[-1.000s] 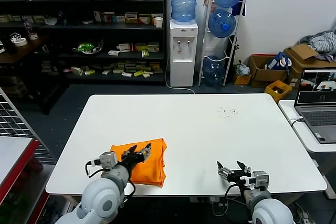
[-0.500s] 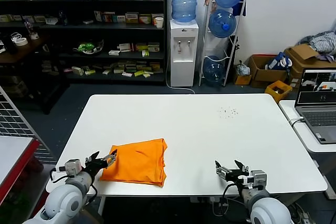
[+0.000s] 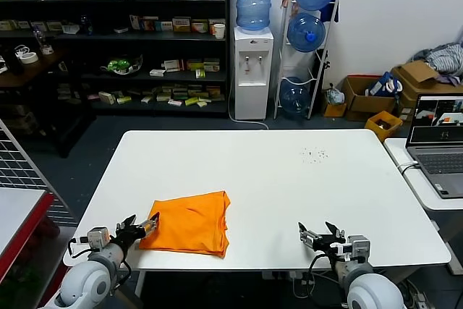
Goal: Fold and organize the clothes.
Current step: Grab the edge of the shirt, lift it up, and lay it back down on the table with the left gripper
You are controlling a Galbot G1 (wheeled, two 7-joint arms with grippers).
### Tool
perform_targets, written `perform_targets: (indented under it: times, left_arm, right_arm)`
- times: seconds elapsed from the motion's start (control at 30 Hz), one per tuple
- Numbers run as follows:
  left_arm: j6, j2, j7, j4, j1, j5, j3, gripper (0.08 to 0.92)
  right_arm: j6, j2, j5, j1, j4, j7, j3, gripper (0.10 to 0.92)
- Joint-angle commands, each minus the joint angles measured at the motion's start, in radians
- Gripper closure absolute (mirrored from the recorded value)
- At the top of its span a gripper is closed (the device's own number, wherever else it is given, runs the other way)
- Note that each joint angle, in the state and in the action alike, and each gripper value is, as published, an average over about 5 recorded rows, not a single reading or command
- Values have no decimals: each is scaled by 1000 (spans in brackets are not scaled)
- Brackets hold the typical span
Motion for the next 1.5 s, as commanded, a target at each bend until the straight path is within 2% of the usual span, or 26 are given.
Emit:
perform_targets:
  times: [0.03,0.2,0.87,1.1,1.37,1.5]
  left_arm:
    - [-18,-11,33,34,5,20,0,195]
    - [-17,-17,29,29,6,21,3,309]
    - [-17,-41,-8,-41,8,16,7,876]
    - [15,-19,-70,-142,19,58,-30,900]
    - [57,85,-150,-289,71,117,-125,900]
    - [63,125,-161,-301,104,131,-180,900]
  right_arm:
    - [0,-1,1,-2,0,1,2,203]
    - [1,-5,2,-5,1,0,5,203]
    - [1,-4,7,-2,1,2,2,203]
    - [3,-5,10,6,-2,2,0,203]
    - [15,-17,9,25,-6,-6,-1,203]
    - [22,-27,9,38,-2,-8,-3,203]
